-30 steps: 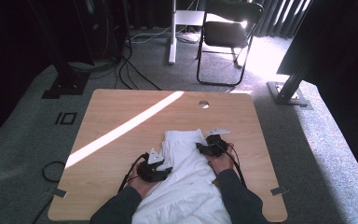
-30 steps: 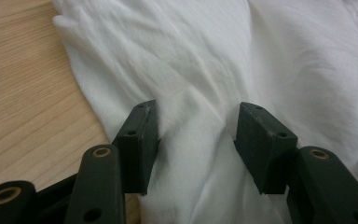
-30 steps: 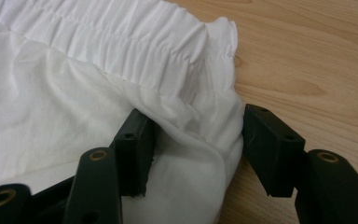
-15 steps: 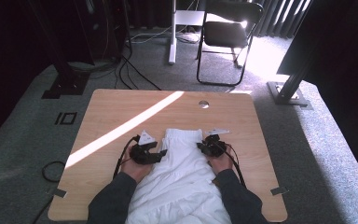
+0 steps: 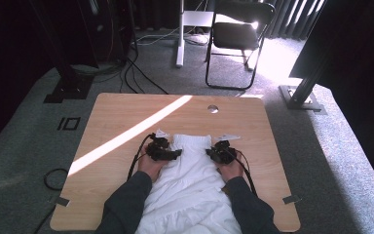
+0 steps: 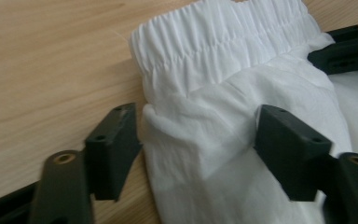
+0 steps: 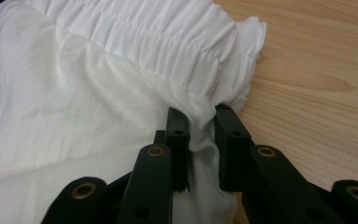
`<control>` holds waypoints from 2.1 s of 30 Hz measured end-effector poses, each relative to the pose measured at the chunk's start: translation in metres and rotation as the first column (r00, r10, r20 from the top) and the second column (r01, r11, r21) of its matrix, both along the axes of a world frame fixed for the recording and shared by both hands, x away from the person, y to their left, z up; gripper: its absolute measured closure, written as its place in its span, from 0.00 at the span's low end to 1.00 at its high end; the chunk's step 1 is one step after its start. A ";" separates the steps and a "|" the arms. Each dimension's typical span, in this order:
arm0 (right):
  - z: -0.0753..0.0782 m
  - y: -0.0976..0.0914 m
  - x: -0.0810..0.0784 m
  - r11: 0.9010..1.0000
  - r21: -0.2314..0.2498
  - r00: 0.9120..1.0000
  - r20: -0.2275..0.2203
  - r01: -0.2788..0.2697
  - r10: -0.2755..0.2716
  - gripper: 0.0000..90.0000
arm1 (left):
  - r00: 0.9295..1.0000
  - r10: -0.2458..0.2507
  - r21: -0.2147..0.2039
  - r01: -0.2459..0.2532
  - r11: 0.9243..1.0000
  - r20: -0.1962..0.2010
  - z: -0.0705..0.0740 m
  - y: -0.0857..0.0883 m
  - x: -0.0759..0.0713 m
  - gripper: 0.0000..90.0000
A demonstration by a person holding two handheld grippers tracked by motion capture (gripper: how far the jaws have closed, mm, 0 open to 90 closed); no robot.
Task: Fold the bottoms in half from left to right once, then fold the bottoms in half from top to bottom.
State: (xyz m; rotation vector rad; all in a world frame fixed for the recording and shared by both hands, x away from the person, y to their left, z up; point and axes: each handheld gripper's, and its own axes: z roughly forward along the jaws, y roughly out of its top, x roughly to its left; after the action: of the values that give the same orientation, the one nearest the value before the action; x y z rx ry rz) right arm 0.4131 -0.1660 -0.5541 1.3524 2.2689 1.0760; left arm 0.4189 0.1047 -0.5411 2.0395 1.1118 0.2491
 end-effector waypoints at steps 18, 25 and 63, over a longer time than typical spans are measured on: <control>0.000 0.000 0.000 1.000 0.003 1.000 0.003 0.002 -0.002 0.87 | 0.999 -0.052 0.013 0.052 0.999 0.004 -0.010 -0.012 -0.003 0.27; 0.000 0.000 0.000 1.000 0.004 1.000 0.002 0.000 0.000 0.87 | 0.997 -0.069 0.068 0.068 0.995 0.014 -0.009 -0.016 -0.004 0.29; 0.079 0.002 0.024 1.000 -0.003 0.983 0.182 -0.024 0.025 0.94 | 0.984 -0.042 0.036 0.036 0.999 0.174 0.084 0.000 0.024 0.91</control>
State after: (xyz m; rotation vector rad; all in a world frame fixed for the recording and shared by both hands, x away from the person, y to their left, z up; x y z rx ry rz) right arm 0.4369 -0.1637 -0.4751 1.1761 2.1579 1.1558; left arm 0.4425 0.1049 -0.4573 2.0229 0.9648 0.4205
